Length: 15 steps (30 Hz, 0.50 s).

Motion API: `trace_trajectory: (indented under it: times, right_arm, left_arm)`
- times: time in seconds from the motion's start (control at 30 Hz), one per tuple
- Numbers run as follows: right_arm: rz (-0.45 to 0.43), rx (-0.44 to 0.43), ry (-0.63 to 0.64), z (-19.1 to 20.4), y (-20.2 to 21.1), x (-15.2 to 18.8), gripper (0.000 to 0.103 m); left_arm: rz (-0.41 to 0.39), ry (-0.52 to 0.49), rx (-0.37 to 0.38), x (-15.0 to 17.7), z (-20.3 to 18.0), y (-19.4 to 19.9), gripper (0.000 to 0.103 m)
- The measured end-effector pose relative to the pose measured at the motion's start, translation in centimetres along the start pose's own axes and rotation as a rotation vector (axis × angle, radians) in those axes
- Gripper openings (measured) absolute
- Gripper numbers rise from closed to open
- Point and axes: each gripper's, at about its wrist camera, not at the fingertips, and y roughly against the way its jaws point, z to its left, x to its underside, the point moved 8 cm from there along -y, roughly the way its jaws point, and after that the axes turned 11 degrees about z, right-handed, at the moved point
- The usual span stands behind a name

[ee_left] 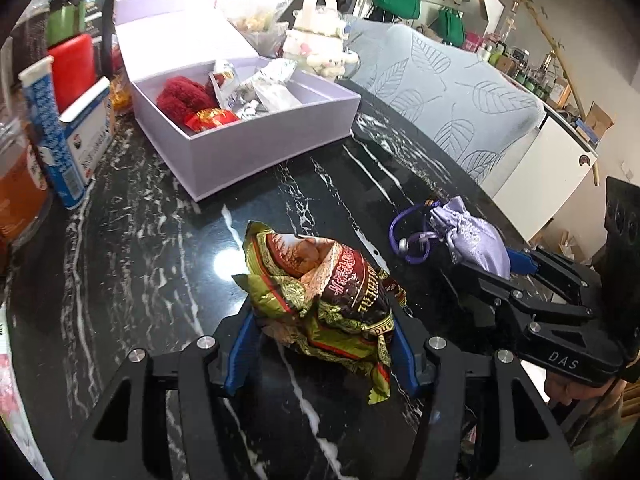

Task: Organize soft objects
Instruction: 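Lift the chip bag with the left gripper while the right gripper lifts the lavender pouch, then carry the chip bag with the left gripper while the right gripper carries the pouch into the box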

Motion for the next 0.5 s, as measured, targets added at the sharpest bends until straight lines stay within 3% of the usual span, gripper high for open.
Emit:
trace_trajectory:
  times: [0.5]
  right_arm:
    - [-0.064, -0.094, 0.074, 3.9, 2.7, -1.1, 0.050]
  left_arm:
    - [-0.119, 0.043, -0.055, -0.3, 1.2, 5.1, 0.057]
